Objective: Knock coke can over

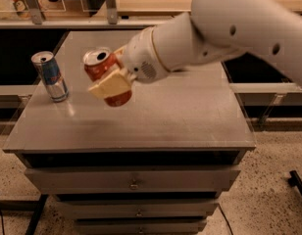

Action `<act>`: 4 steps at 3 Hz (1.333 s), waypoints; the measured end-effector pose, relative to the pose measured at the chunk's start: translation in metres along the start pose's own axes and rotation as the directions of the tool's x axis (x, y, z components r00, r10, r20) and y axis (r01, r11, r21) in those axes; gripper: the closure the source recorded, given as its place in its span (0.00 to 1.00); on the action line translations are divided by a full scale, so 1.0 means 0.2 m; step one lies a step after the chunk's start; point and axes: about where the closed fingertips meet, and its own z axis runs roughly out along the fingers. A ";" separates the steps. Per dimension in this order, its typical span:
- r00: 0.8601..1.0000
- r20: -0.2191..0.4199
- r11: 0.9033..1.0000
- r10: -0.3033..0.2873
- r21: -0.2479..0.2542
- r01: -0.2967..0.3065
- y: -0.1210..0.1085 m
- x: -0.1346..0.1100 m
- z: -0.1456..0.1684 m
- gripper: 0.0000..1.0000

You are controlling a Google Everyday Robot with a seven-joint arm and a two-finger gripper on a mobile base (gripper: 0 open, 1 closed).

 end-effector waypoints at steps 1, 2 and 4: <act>0.981 -0.191 1.000 -0.020 0.001 0.021 -0.11 0.00 -0.11 1.00; 0.892 -0.442 0.995 -0.088 -0.081 0.058 -0.15 0.23 -0.08 1.00; 0.549 -0.808 0.975 -0.216 -0.210 0.074 -0.10 0.82 -0.02 0.82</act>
Offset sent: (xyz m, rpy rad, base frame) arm 0.0861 -0.1678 -0.1141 -1.3069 -0.0986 0.1315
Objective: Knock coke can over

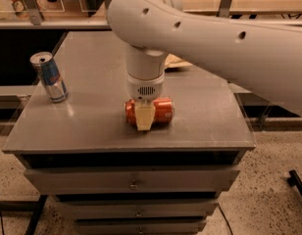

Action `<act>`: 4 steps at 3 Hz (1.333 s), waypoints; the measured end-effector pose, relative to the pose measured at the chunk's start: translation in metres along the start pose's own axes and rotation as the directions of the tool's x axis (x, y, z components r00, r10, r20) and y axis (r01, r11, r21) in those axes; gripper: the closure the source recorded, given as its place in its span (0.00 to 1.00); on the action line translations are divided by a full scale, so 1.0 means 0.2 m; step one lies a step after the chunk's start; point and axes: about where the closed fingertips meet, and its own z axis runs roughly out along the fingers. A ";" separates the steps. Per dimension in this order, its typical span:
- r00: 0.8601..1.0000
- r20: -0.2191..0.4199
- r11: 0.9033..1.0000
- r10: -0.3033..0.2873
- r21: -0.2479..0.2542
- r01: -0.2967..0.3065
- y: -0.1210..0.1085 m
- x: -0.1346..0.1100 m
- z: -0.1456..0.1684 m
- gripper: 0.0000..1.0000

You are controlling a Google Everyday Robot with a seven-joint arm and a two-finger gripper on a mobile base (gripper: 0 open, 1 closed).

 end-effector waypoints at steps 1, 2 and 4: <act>1.000 -0.012 1.000 0.000 0.001 0.000 0.00 0.01 -0.03 0.58; 1.000 -0.012 1.000 0.000 0.001 0.000 0.00 0.01 -0.04 0.35; 0.967 -0.238 0.984 0.095 0.172 -0.055 -0.22 0.33 -0.26 0.00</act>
Offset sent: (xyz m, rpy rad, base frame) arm 0.0992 -0.1474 0.0942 -0.5237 -0.3706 -0.2254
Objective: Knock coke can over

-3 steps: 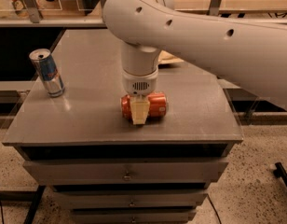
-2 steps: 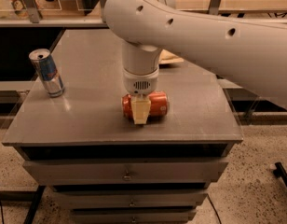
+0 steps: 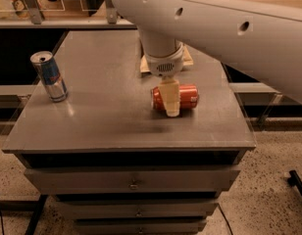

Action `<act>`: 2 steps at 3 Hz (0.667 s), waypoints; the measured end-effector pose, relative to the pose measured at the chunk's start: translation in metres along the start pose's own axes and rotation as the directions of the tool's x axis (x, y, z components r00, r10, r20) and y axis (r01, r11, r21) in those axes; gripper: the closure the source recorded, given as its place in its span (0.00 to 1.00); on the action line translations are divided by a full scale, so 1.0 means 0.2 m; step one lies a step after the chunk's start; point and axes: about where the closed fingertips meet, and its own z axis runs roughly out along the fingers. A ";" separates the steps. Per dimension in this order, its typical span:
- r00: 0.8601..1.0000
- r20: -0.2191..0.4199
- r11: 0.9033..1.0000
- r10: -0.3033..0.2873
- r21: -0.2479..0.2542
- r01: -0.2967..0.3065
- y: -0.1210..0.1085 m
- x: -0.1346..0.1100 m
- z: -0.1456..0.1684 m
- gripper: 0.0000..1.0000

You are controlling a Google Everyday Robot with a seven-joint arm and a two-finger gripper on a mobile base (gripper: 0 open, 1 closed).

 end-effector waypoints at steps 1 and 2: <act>0.998 -0.069 0.998 0.009 0.062 -0.005 -0.08 0.10 -0.01 0.00; 0.998 -0.069 0.998 0.009 0.062 -0.005 -0.08 0.10 -0.01 0.00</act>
Offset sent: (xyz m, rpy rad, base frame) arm 0.0145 -0.0191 0.0084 -0.0687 -0.0603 -0.0095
